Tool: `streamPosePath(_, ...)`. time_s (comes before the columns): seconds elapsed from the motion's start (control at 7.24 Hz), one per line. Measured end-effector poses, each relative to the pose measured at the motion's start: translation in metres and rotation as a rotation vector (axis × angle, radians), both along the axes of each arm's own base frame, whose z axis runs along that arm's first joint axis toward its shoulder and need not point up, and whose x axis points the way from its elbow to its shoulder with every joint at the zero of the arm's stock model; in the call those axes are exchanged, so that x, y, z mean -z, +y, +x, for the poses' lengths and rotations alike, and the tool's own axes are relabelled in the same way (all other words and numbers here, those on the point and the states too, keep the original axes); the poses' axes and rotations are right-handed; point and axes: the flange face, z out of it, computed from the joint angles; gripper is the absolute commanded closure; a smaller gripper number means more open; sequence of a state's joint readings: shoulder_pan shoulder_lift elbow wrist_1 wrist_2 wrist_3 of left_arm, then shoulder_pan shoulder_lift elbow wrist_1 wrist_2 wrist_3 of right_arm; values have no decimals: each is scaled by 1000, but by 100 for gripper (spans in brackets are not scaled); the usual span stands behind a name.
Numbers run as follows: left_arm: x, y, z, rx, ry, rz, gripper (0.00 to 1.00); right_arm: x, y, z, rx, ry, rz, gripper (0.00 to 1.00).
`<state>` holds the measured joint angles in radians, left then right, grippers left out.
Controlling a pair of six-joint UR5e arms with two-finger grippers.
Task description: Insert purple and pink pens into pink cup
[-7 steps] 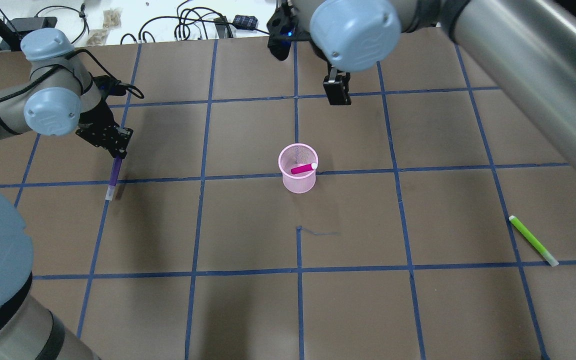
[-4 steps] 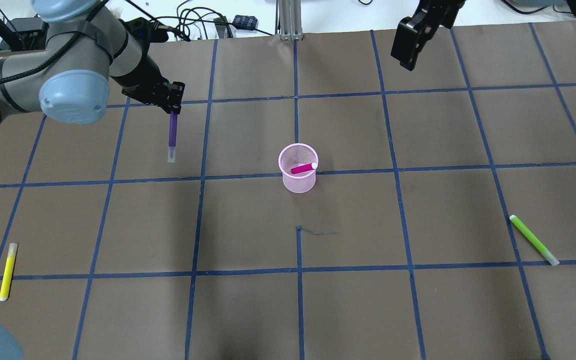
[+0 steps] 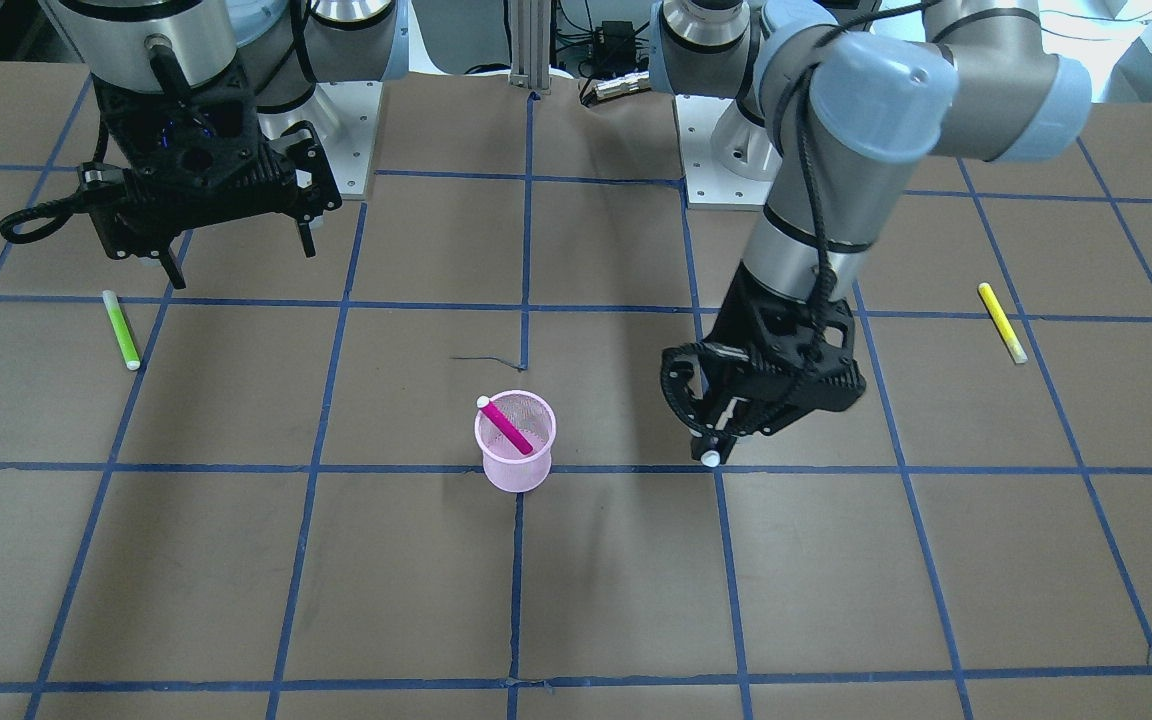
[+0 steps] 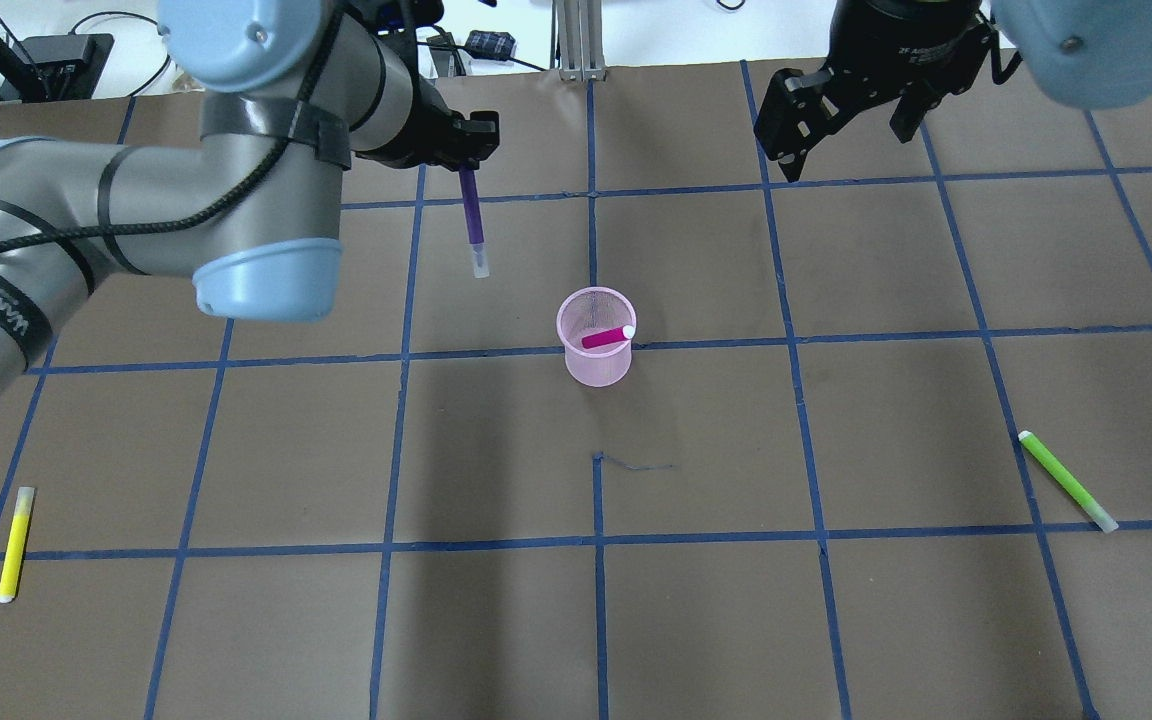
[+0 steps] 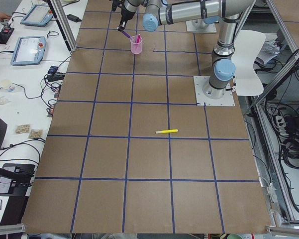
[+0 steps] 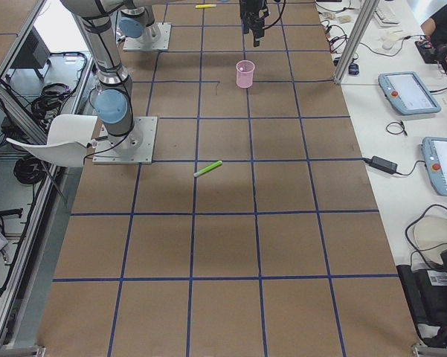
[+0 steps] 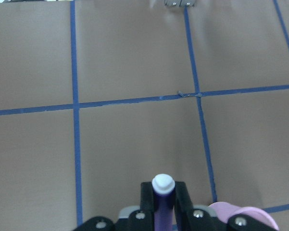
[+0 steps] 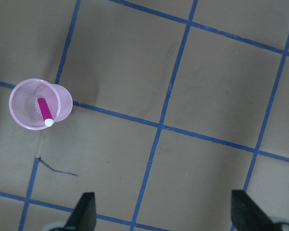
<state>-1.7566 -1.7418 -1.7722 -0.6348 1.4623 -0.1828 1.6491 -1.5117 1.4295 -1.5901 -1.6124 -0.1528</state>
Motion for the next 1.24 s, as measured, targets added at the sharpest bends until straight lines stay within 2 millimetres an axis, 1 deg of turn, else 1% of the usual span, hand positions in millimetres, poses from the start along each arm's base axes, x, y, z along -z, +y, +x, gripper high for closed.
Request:
streamPosePath(0.14, 14, 11, -12, -24, 41, -49, 100, 1, 2, -9, 90, -19, 2, 0)
streamPosePath(0.28, 25, 20, -20, -36, 69, -70, 100, 3, 6, -12, 134, -33, 8, 0)
streamPosePath(0.55, 40, 40, -42, -44, 84, -83, 100, 5, 15, -15, 152, -36, 9, 0)
streamPosePath(0.83, 57, 58, -61, -70, 61, -85, 100, 5, 17, -15, 152, -34, 5, 0)
streamPosePath(1.24, 76, 63, -68, -100, 66, -93, 100, 4, 17, -15, 151, -30, 2, 0)
